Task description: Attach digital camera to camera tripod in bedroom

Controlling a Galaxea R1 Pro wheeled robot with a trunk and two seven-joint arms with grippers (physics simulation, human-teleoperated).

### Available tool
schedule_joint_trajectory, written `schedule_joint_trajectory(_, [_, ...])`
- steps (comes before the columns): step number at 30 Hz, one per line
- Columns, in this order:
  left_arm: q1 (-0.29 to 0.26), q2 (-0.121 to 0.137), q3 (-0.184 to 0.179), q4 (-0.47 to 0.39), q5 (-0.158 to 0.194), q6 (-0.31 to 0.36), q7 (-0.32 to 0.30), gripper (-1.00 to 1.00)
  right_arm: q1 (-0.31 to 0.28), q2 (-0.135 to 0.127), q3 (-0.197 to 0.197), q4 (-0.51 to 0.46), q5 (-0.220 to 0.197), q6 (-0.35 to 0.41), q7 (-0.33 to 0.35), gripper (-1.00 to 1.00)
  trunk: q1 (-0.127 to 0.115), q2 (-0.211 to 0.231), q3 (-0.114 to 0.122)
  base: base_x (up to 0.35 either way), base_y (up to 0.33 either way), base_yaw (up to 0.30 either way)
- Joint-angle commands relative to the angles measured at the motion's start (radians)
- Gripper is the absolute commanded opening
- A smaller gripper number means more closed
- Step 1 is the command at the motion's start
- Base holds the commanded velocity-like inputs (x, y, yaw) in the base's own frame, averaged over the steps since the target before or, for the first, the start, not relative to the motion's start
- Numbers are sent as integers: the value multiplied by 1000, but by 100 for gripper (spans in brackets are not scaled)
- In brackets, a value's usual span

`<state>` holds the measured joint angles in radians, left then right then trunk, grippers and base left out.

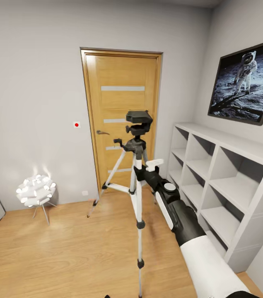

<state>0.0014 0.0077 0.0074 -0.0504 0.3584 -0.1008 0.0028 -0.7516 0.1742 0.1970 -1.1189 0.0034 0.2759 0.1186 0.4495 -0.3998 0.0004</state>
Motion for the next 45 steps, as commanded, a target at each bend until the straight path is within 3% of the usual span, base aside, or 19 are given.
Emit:
schedule_joint_trajectory(1, [0, 0, 0, 0, 3, -2, 0, 100, -1, 0, 0, -15, 5, 11, 3, -100, 0, 0, 0, 0, 0, 0])
schedule_joint_trajectory(2, [0, 0, 0, 0, 3, -2, 0, 100, -1, 0, 1, -25, 6, 15, 3, -100, 0, 0, 0, 0, 0, 0])
schedule_joint_trajectory(4, [0, 1, 1, 0, 4, -1, 0, 100, -3, 0, 42, -74, 14, 35, 1, -100, 0, 0, 0, 0, 0, 0])
schedule_joint_trajectory(9, [0, 1, 1, 0, 4, -1, 0, 100, -3, 0, 82, -92, 16, 42, -15, -100, 0, 0, 0, 0, 0, 0])
schedule_joint_trajectory(28, [0, 0, 1, 0, 4, -2, 0, 100, -3, 0, 87, -77, 10, 45, -24, -100, 0, 0, 0, -8, 8, 0])
schedule_joint_trajectory(45, [0, 0, 0, 0, 4, -2, 0, 100, -3, 0, 86, -61, 4, 46, -35, -100, 0, 0, 0, -210, 214, 0])
